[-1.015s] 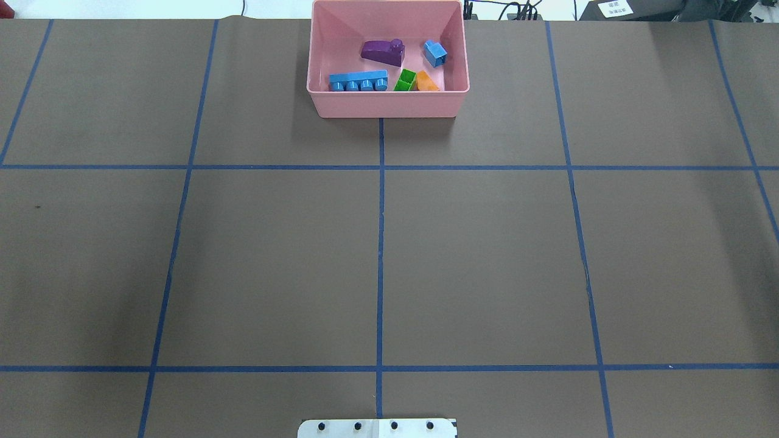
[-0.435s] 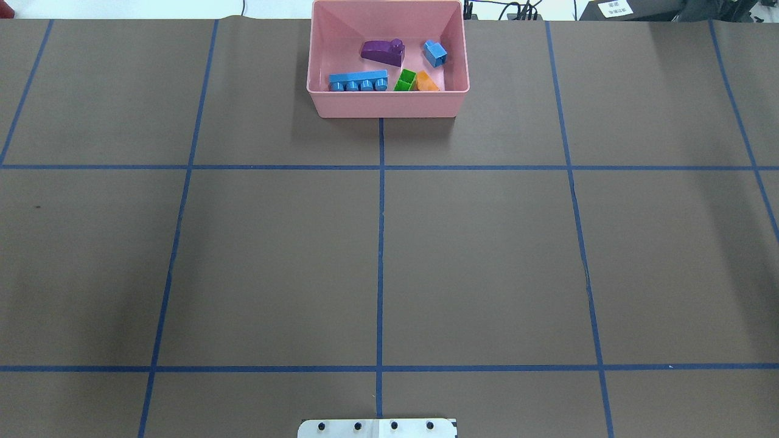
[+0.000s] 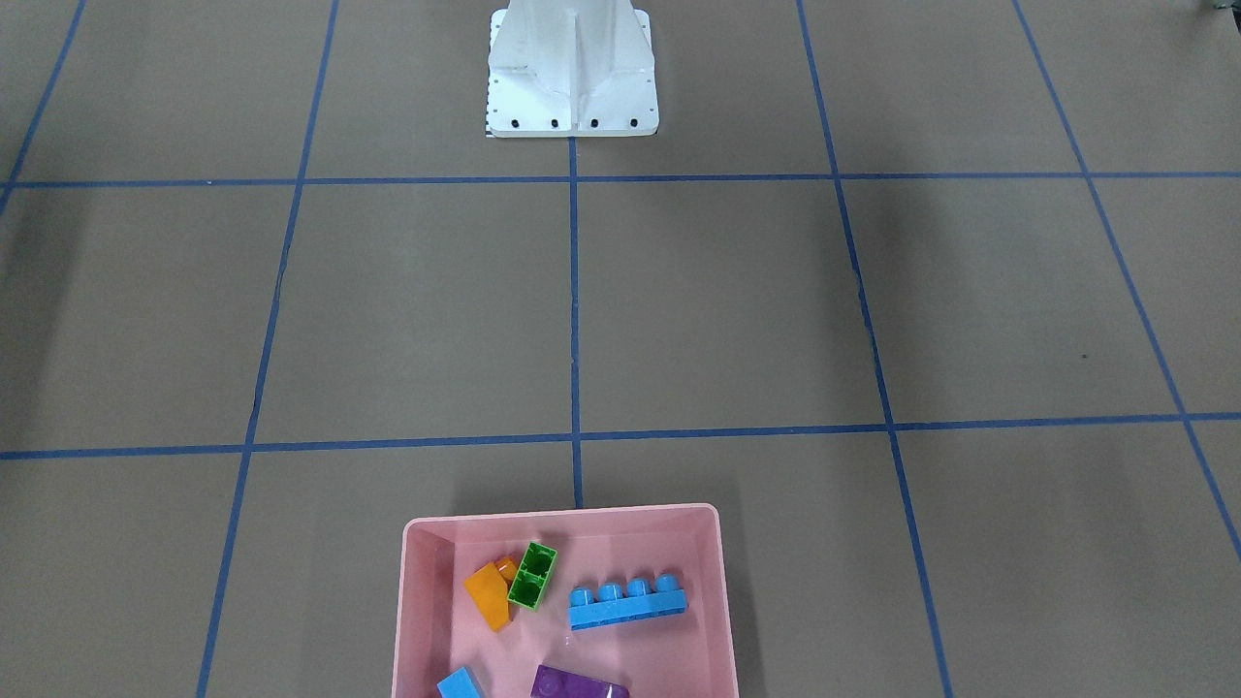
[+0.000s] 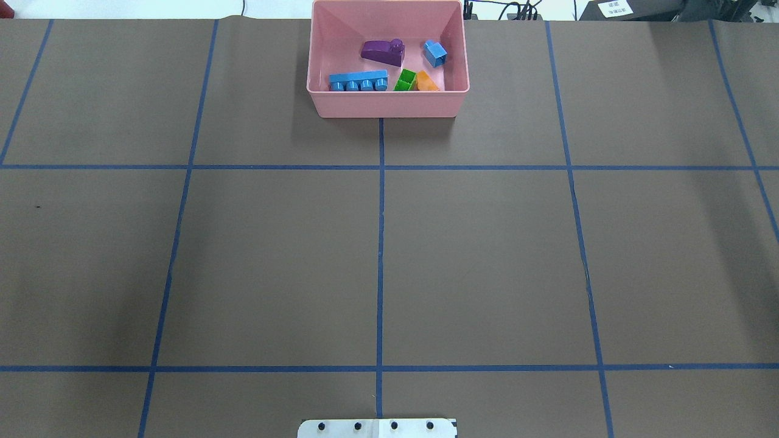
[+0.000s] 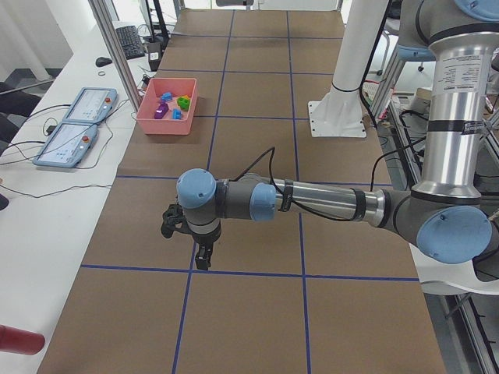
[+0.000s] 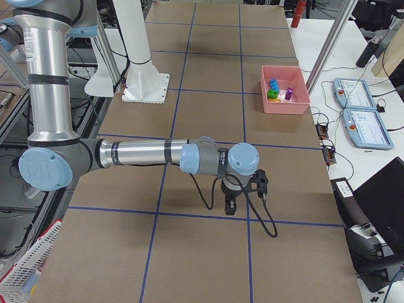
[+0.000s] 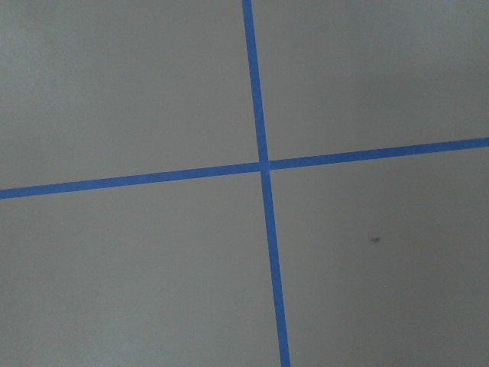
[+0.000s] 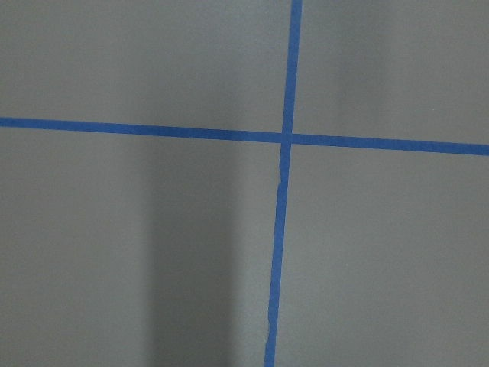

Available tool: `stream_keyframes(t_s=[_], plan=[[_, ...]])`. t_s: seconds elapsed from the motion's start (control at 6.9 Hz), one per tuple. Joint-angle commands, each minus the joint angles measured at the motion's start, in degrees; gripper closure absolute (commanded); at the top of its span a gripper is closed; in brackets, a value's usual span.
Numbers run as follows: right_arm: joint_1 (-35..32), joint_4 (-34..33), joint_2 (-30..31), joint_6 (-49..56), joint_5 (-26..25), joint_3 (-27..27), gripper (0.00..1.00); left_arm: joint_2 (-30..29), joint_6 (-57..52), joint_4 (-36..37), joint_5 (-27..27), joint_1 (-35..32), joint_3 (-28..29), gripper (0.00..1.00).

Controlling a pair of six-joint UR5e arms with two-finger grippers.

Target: Put all blocks into box

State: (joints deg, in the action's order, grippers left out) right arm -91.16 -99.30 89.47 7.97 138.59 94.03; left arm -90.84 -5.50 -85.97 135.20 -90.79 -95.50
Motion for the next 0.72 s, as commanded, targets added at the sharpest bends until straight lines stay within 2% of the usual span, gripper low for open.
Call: stream_keyframes(t_s=[0.0,0.58], plan=[[-0.07,-0.02,-0.08,2.23,-0.07,0.45,0.0,0.14,0.05,0.02,-0.02,0.0,-0.04,0.0],[-0.25,1.92,0.0,1.61,-1.21,0.28,0.0,0.4,0.14,0.02,-0.02,0.0,-0.48,0.0]])
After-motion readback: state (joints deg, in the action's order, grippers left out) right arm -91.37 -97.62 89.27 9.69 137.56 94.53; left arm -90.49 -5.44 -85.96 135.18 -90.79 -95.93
